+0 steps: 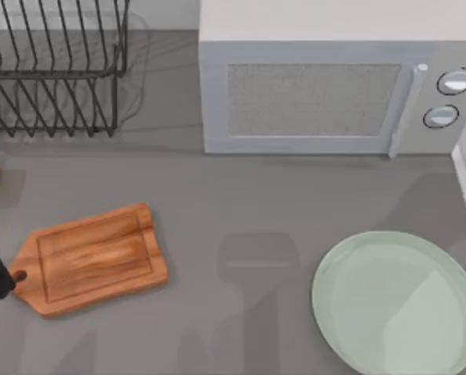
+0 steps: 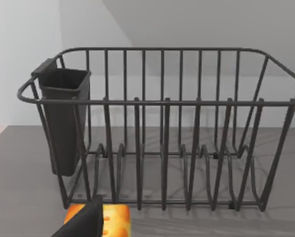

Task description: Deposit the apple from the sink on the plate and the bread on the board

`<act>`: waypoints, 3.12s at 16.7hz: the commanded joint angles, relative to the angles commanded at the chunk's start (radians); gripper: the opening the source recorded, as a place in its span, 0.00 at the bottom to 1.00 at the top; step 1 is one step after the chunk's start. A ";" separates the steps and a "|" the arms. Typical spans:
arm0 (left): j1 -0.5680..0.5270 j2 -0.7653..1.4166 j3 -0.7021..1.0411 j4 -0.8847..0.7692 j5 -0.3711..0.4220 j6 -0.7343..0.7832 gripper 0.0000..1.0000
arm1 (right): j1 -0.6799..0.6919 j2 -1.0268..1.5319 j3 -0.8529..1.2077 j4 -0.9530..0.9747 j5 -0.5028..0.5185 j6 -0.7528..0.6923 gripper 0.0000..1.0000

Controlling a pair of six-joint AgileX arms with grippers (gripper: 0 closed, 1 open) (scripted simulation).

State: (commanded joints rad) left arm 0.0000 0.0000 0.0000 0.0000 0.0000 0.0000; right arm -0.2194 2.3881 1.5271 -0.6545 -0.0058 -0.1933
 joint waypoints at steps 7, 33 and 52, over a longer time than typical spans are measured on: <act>0.000 0.000 0.000 0.000 0.000 0.000 1.00 | -0.001 -0.114 0.089 -0.218 -0.001 -0.002 0.00; 0.000 0.000 0.000 0.000 0.000 0.000 1.00 | 0.455 -0.620 -0.206 -0.525 0.026 0.526 0.00; 0.000 0.000 0.000 0.000 0.000 0.000 1.00 | 0.757 -0.766 -0.283 -0.539 0.006 0.742 0.30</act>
State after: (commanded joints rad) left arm 0.0000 0.0000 0.0000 0.0000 0.0000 0.0000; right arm 0.5376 1.6221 1.2444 -1.1931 0.0000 0.5484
